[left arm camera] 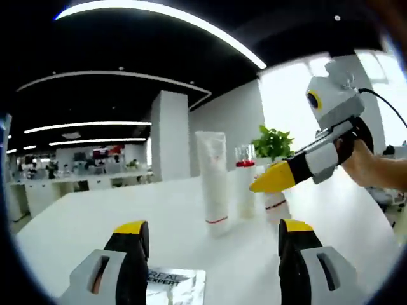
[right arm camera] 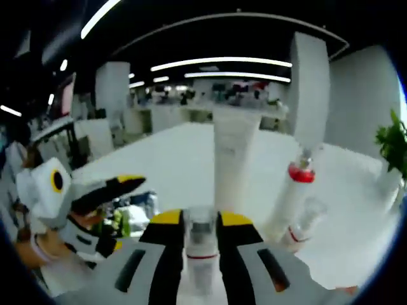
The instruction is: Arrange the skincare products in the storage area until every visible bottle or jar stands upright without overlapping.
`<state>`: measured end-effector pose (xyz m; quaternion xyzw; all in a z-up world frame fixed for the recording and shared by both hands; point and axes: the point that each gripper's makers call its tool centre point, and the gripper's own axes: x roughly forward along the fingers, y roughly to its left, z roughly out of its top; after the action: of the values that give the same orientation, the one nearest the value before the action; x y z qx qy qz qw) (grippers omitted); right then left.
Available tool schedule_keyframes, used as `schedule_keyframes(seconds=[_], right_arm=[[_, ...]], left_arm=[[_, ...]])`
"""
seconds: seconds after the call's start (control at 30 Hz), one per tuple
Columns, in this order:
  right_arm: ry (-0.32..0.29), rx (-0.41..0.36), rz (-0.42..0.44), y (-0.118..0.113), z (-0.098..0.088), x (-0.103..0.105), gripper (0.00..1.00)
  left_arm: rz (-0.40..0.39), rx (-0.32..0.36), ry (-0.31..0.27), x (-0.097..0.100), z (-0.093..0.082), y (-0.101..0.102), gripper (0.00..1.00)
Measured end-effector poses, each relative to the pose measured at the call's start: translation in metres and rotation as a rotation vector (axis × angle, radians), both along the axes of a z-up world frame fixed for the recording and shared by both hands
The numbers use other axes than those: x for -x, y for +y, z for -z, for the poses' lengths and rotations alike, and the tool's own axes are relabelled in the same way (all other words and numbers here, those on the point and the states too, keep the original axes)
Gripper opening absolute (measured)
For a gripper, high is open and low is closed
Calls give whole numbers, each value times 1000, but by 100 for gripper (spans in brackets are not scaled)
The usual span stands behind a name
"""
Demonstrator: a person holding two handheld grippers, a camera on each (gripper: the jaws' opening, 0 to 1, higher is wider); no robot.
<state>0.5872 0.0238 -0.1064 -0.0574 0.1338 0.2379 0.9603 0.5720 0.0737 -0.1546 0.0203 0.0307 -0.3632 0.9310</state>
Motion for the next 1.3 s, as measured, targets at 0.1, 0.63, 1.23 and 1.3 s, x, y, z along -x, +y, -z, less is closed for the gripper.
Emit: schedule_keyframes(seconds=[0.1,0.63,1.23,1.3], right_arm=[[-40,-24,-12,6,1,8,19],[-188,-147,-63,10,-4,31,19],[-256,-222,-168,24,-3,32,24],[-245,-222,-218,34,1,34,36]], left_arm=[[20,-151,-12,4,17,-11,83],[119,-212,-2,31,26,-37,46],[119,-214,80,28,44,-33,21],[125,-185,111,29,44,-33,21]])
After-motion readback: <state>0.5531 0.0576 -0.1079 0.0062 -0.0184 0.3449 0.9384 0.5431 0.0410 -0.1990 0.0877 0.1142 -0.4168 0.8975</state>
